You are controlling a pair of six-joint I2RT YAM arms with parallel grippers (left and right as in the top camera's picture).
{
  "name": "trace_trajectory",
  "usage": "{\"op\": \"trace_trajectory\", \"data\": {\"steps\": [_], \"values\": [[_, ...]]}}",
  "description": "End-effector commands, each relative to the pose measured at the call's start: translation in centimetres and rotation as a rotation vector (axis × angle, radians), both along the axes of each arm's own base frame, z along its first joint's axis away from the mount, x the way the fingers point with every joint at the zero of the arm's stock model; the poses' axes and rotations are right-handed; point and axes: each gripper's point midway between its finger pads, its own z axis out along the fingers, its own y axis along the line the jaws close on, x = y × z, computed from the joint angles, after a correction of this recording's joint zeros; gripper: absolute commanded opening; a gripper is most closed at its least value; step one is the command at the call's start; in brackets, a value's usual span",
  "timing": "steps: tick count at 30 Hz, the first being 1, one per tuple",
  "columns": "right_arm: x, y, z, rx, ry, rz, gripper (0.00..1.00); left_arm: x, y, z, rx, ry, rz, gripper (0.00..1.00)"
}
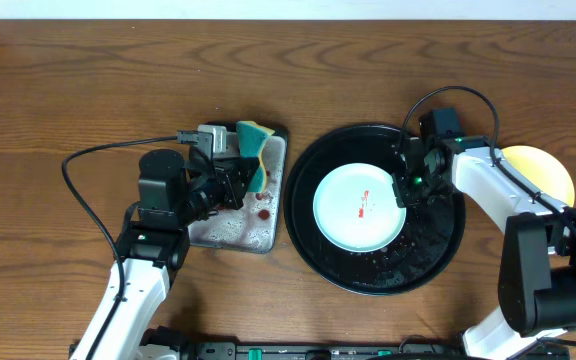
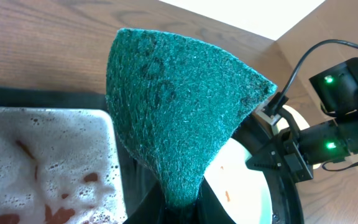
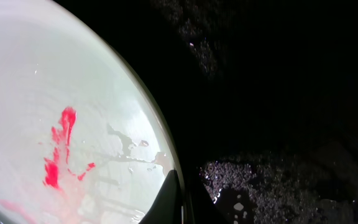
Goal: Clean dirty plates on tray and stack at the side
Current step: 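Lift the green sponge from the grey tray with the left gripper, then scrub the pale-green plate with the sponge in the left gripper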
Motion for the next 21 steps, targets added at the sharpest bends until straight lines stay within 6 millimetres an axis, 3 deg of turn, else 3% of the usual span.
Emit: {"op": "trace_trajectory", "data": {"steps": [1, 16, 21], "values": [[-0.1, 0.0, -0.4, -0.021, 0.001, 0.013, 0.01, 0.1, 0.2, -0.3, 0.025, -0.008, -0.002, 0.08], [0.0, 0.0, -0.4, -0.021, -0.001, 0.012, 0.01, 0.1, 0.2, -0.4, 0.045, -0.022, -0.008, 0.07], [0.0, 0.0, -0.4, -0.02, -0.001, 0.013, 0.01, 1.3, 3.9, -3.2, 0.187, 0.054, 0.198, 0.07]]}}
